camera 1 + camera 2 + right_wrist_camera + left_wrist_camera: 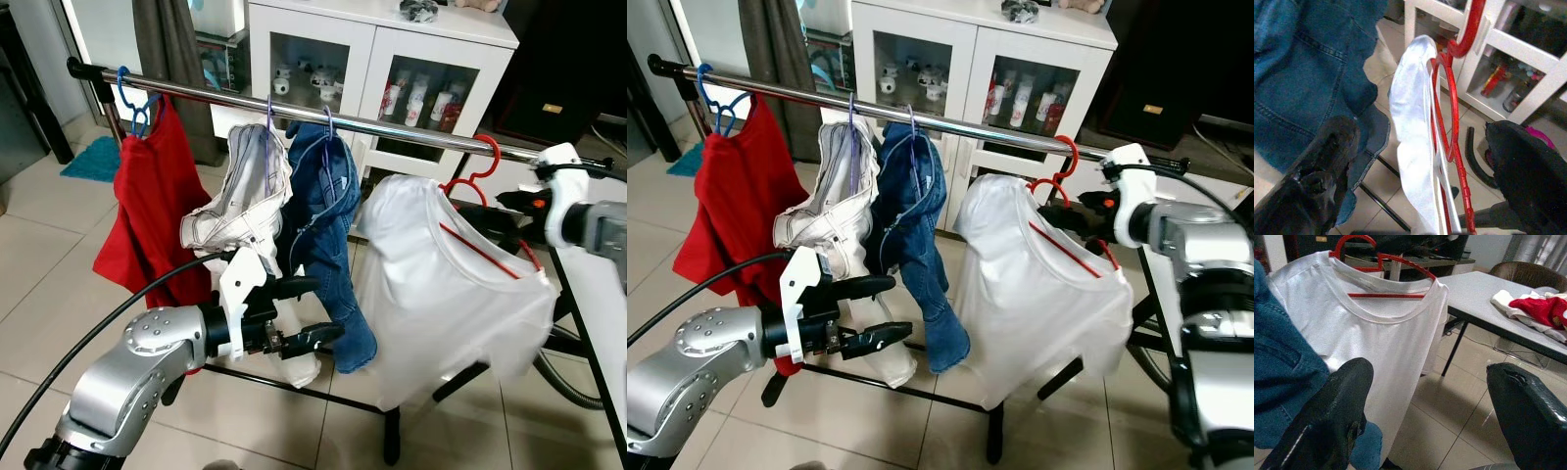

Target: Hang hanger

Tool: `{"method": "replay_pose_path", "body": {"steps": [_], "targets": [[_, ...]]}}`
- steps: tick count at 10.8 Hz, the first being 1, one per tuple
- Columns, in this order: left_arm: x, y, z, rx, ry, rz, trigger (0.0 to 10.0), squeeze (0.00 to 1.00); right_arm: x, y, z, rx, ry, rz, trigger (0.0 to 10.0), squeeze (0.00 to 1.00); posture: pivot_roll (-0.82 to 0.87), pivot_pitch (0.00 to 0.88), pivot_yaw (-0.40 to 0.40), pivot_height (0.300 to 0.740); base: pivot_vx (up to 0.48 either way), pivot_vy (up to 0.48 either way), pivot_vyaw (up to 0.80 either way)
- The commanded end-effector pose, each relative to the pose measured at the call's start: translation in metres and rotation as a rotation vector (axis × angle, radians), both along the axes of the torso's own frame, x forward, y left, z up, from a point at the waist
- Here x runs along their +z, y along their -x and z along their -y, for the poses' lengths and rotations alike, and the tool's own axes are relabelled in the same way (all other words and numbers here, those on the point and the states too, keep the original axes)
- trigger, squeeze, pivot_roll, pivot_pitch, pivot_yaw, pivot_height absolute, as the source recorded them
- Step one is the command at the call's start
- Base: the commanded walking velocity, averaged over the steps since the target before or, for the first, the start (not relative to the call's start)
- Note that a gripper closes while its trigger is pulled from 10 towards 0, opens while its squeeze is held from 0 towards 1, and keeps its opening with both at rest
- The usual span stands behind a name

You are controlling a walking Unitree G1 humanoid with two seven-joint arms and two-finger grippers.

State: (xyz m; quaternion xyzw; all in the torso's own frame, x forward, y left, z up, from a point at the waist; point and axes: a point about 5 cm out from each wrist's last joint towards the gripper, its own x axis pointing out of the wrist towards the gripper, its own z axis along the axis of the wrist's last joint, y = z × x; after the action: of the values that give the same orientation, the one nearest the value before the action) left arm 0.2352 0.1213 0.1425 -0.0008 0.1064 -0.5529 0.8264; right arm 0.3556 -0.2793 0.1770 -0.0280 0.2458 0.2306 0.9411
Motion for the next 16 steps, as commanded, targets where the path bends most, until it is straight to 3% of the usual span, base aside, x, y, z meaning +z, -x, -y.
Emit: {"method": "replay_pose_path", "body": {"steps": [1, 2, 3, 4, 5, 6, 11, 16], "targets": [[0.000, -0.001, 0.003, -0.021, -0.009, 0.000, 10.0, 0.33, 0.006, -0.004, 0.003, -0.040, -0.006, 0.025, 10.0, 1.00, 0.02, 0.000, -0.057, 0.740, 0.000, 0.000, 0.00], [0.000, -0.002, 0.003, -0.027, -0.009, -0.004, 10.0, 0.33, 0.001, -0.006, 0.002, -0.046, 0.010, 0.004, 10.0, 1.00, 0.02, 0.000, -0.054, 0.740, 0.000, 0.000, 0.00], [0.000, -0.003, 0.003, -0.030, -0.008, -0.004, 10.0, 0.33, -0.001, -0.008, -0.004, -0.025, 0.014, -0.008, 10.0, 0.00, 0.02, 0.000, -0.051, 0.740, 0.000, 0.000, 0.00], [0.000, -0.004, 0.003, -0.032, -0.008, -0.005, 10.0, 0.33, 0.000, -0.012, -0.008, -0.017, 0.017, -0.008, 9.9, 0.00, 0.02, 0.000, -0.049, 0.740, 0.000, 0.000, 0.00], [0.000, -0.005, 0.004, -0.035, -0.007, -0.004, 10.0, 0.33, 0.001, -0.015, -0.009, -0.029, 0.021, -0.007, 2.3, 0.00, 0.02, 0.000, -0.048, 0.740, 0.000, 0.000, 0.00], [0.001, -0.005, 0.004, -0.038, -0.006, -0.003, 10.0, 0.33, 0.002, -0.016, -0.010, -0.032, 0.029, -0.011, 0.0, 0.00, 0.02, 0.000, -0.049, 0.740, 0.000, 0.000, 0.00], [0.001, -0.005, 0.004, -0.048, -0.007, -0.005, 10.0, 0.33, -0.009, -0.014, -0.009, -0.021, 0.066, -0.077, 0.0, 0.00, 0.02, 0.000, -0.051, 0.740, 0.000, 0.000, 0.00], [0.002, -0.006, 0.004, -0.053, -0.010, -0.003, 10.0, 0.33, -0.009, -0.014, -0.008, -0.049, 0.018, -0.060, 0.0, 0.00, 0.02, 0.000, -0.043, 0.740, 0.000, 0.000, 0.00]]}}
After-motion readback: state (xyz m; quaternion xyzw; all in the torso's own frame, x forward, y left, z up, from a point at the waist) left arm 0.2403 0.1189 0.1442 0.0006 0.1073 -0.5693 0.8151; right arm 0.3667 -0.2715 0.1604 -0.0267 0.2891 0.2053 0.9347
